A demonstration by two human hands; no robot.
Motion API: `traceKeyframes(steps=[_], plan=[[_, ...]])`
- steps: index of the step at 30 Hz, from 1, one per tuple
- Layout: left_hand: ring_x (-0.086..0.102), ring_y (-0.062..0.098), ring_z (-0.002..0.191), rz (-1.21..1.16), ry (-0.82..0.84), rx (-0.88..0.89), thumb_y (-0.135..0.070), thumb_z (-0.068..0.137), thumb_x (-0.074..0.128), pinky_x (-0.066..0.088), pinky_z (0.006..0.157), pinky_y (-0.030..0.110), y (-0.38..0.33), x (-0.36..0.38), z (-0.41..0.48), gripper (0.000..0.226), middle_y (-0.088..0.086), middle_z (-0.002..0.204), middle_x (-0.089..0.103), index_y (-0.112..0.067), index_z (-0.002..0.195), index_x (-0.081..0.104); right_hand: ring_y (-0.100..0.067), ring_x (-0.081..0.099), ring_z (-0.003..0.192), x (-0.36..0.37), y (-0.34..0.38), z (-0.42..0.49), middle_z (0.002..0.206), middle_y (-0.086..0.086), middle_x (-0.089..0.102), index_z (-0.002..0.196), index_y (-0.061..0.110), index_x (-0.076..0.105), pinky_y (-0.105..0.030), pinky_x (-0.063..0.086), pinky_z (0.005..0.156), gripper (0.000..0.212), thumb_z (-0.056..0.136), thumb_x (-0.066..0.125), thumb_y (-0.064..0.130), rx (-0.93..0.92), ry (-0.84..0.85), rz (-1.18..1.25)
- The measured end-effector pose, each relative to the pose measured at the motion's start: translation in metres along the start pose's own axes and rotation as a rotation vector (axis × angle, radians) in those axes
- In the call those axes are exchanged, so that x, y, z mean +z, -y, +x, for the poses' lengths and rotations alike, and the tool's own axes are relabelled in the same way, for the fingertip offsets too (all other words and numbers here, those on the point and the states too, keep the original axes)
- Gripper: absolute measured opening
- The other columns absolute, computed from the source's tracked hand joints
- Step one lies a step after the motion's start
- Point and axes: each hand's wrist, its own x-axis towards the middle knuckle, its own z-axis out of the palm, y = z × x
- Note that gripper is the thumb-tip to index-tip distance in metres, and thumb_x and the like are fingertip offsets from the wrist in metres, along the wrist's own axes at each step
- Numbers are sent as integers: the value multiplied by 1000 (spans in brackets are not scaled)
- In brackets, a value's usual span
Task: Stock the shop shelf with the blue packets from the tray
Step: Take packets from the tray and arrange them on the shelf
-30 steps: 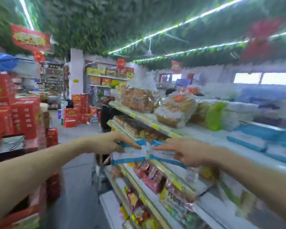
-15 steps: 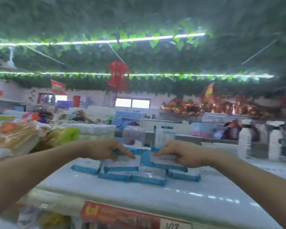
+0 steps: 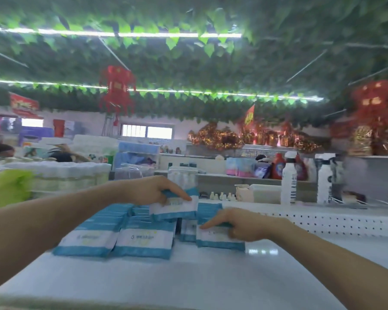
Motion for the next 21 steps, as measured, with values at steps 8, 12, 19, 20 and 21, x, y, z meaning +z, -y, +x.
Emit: traceKeyframes(steps=[8, 12, 19, 20, 21], plan=[[47, 1, 131, -13, -75, -36, 10, 97, 51, 40, 111, 21, 14, -19, 5, 66, -24, 150, 45, -43, 133, 66, -19, 36, 129, 20, 6, 61, 145, 8, 37, 142, 63, 39, -43, 32, 107, 66, 95, 61, 22, -181, -207, -278], [53, -10, 116, -35, -54, 9, 7, 98, 53, 46, 105, 22, 8, -8, 13, 67, -34, 134, 51, -50, 129, 67, -19, 30, 139, 18, -5, 49, 158, 8, 29, 149, 59, 33, -46, 28, 113, 66, 96, 64, 37, -109, -230, -283], [47, -11, 116, 33, 94, 117, 7, 97, 54, 33, 100, 11, -14, 43, 48, 61, -26, 136, 50, -38, 137, 64, -10, 52, 118, -5, -56, -9, 128, 14, 61, 121, 46, 69, -48, 47, 104, 45, 88, 77, 17, 118, -517, 5], [47, -15, 113, 72, 136, 136, 6, 96, 55, 32, 102, 13, -14, 50, 50, 60, -28, 132, 51, -37, 137, 64, -9, 53, 117, -9, -59, -19, 126, 14, 62, 118, 44, 71, -45, 46, 105, 43, 89, 75, 13, 146, -562, 20], [46, -16, 112, 127, 178, 153, 4, 96, 57, 31, 106, 17, -12, 57, 53, 59, -29, 129, 51, -38, 137, 64, -8, 53, 116, -12, -61, -28, 124, 14, 62, 115, 42, 73, -41, 46, 106, 41, 90, 72, 10, 162, -596, 30]])
